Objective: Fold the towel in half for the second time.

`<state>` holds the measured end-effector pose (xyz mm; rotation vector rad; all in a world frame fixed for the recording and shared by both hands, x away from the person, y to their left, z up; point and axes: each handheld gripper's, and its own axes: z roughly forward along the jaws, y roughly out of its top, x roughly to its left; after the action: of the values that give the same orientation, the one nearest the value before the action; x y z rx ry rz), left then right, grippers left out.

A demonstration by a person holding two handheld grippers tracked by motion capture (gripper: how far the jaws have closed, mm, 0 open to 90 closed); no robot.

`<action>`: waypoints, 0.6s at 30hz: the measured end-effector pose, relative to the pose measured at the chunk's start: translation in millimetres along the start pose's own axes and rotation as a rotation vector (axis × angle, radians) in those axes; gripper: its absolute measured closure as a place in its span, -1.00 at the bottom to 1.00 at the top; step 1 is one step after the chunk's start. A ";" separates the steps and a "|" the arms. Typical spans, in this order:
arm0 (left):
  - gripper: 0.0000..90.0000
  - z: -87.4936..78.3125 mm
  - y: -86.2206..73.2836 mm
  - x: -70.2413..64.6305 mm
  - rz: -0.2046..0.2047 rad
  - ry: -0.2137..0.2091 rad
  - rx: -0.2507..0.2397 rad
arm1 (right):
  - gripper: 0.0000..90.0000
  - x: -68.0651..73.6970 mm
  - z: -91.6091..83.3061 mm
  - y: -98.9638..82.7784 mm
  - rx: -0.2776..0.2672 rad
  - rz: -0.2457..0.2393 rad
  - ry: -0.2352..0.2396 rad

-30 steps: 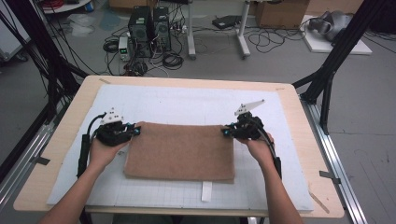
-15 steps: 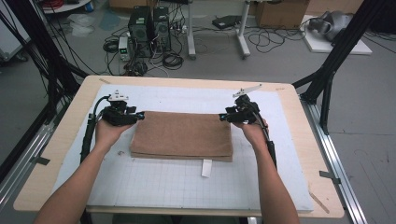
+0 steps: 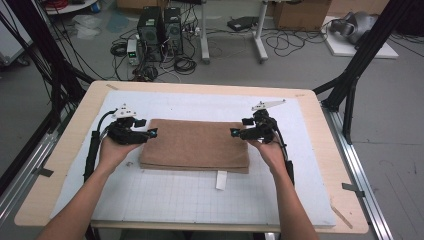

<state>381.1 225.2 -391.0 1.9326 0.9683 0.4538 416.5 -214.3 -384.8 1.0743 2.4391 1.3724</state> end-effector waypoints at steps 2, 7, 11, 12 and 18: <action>-0.17 -2.5 -5.2 0.0 -0.004 -0.004 0.002 | -0.52 3.8 -1.0 -1.2 0.000 -0.013 0.001; -0.24 -9.8 -13.7 -1.8 0.000 -0.022 0.008 | -0.62 12.5 -3.9 -2.4 0.024 -0.050 -0.018; -0.36 -16.6 -16.6 -3.2 -0.002 -0.039 0.012 | -0.72 16.2 -5.8 -5.3 0.041 -0.063 -0.032; -0.39 -18.7 -16.8 -4.2 0.000 -0.037 0.012 | -0.72 16.6 -6.1 -6.2 0.045 -0.070 -0.033; -0.48 -28.9 -22.8 -8.1 0.014 -0.049 0.004 | -0.73 23.2 -13.9 -12.1 0.066 -0.114 -0.038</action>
<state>347.3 241.7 -394.5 1.9464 0.9257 0.4108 387.1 -212.9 -381.6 0.9500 2.4922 1.2342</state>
